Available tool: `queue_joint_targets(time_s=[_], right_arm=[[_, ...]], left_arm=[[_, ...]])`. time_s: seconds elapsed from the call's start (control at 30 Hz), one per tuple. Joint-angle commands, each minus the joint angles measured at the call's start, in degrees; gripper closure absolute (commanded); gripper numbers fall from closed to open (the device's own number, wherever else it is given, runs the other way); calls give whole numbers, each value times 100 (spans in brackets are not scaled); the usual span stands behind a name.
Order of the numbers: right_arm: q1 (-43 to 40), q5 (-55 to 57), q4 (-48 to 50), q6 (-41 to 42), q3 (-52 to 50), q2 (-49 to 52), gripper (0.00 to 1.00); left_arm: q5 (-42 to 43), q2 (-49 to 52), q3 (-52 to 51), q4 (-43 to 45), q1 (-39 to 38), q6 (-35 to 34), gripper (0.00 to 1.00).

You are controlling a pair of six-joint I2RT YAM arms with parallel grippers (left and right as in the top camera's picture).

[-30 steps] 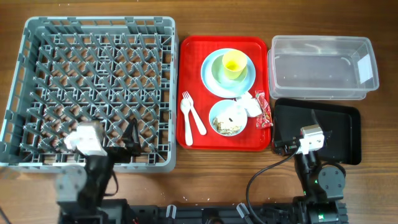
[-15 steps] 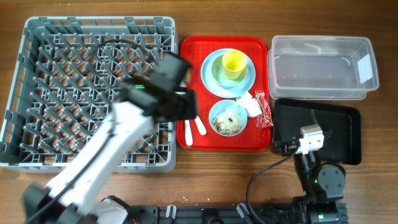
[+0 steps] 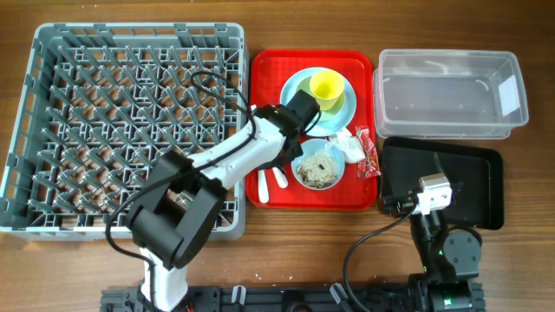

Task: Sort waste into correct bins and load items into the dishwasher rack
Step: 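Reach the left gripper to the white fork on the red tray and grasp it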

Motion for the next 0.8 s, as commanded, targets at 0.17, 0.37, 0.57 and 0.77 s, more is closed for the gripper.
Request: queue_joint_targets(time_s=[0.17, 0.37, 0.57, 0.77], right_arm=[[-24, 39, 17, -11, -7, -33, 0], [-24, 37, 17, -9, -7, -33, 0], [-24, 39, 17, -11, -7, -33, 0], [-24, 39, 17, -13, -7, -33, 0]], left_arm=[[-691, 240, -382, 361, -555, -114, 85], [-861, 240, -382, 240, -590, -96, 83], [-800, 234, -380, 166, -590, -114, 96], [-863, -1261, 313, -267, -433, 737, 96]])
